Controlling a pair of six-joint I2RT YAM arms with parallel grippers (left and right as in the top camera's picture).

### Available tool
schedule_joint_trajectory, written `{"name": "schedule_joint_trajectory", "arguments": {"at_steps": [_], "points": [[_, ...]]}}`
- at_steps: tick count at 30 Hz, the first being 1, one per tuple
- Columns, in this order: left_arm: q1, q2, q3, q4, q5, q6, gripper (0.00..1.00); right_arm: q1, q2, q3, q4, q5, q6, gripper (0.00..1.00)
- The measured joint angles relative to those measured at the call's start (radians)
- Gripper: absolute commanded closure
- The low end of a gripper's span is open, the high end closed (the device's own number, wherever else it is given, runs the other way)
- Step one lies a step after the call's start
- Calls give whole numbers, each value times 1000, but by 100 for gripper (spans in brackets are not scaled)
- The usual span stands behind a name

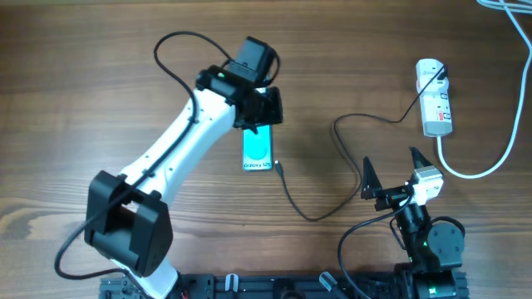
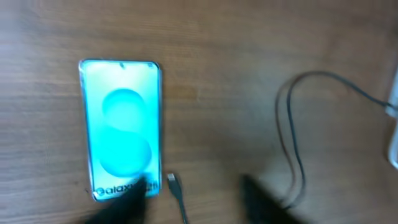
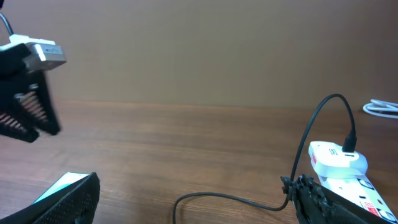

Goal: Plug charger to phone and switch on socket
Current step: 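Move the left gripper forward over the phone and lower it, then close the left gripper on the phone's bottom edge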

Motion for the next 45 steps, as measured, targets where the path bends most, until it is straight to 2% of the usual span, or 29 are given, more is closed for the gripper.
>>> {"name": "schedule_joint_trajectory", "arguments": {"at_steps": [6, 15, 21, 31, 38, 45], "points": [[-74, 18, 0, 49, -219, -74, 0, 0, 0, 0, 0, 0, 0, 0], [-88, 136, -1, 55, -314, -115, 0, 0, 0, 0, 0, 0, 0, 0], [-88, 207, -1, 39, -320, -115, 0, 0, 0, 0, 0, 0, 0, 0], [-63, 215, -3, 17, -323, -67, 0, 0, 0, 0, 0, 0, 0, 0], [-6, 215, -3, 13, -256, -28, 0, 0, 0, 0, 0, 0, 0, 0], [-7, 215, -26, 15, -224, 2, 0, 0, 0, 0, 0, 0, 0, 0]]}}
